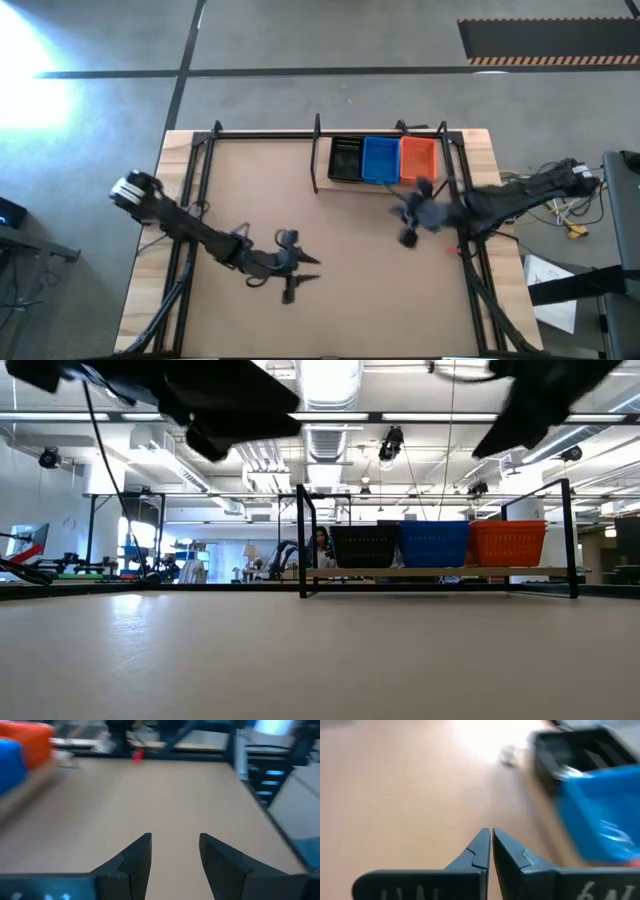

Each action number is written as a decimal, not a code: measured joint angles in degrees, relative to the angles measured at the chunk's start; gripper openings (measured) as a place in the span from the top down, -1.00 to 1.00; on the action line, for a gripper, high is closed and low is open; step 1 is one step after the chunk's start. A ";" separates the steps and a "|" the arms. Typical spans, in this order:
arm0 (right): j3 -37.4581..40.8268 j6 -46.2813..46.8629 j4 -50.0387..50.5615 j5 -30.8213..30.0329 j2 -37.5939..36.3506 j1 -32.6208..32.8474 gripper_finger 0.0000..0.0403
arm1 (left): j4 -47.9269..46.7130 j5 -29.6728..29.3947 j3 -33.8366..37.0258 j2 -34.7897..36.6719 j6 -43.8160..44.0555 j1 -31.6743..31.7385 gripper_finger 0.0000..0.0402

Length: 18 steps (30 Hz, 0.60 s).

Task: Stack baskets on shelf by color
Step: Return to Home Position

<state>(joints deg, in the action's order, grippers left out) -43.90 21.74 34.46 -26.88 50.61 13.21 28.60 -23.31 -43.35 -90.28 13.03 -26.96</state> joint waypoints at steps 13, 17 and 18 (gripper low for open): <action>27.05 -11.95 -45.35 11.95 -19.74 15.37 0.96 | -4.91 -1.45 15.66 24.81 3.08 6.11 0.27; 31.24 -12.63 -47.28 14.38 -23.59 11.56 0.96 | -2.78 5.03 21.49 31.92 2.72 10.28 0.40; 32.06 -12.60 -47.21 15.23 -24.44 10.61 0.96 | -2.78 5.83 22.67 34.02 2.20 11.46 0.45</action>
<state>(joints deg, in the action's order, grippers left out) -11.83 9.13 -12.75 -11.65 26.17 23.82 25.82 -17.48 -20.68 -56.26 15.23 -15.50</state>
